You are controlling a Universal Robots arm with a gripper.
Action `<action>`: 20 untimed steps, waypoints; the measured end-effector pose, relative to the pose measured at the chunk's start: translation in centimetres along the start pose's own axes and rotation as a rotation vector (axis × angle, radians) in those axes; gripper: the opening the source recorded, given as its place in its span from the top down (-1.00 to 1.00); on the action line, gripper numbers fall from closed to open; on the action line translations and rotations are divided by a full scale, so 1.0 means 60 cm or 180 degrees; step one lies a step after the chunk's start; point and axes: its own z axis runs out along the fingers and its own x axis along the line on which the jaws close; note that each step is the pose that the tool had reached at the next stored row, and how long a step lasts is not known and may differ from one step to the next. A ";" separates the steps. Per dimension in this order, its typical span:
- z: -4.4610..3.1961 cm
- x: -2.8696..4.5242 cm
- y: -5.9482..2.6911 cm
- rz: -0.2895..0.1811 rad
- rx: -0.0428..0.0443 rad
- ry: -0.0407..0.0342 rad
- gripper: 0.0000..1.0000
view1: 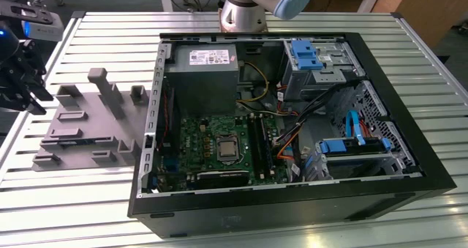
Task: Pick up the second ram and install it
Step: 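Pick up the second ram and move it above second insertion slot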
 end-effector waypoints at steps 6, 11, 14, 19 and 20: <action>0.013 0.001 0.000 0.0000 0.0000 0.0000 0.24; 0.029 0.004 -0.001 0.0000 0.0000 0.0000 0.24; 0.035 0.009 -0.001 0.0000 -0.0001 0.0000 0.24; 0.037 0.011 -0.001 0.0000 0.0000 0.0000 0.24; 0.037 0.011 -0.001 0.0000 -0.0001 0.0000 0.24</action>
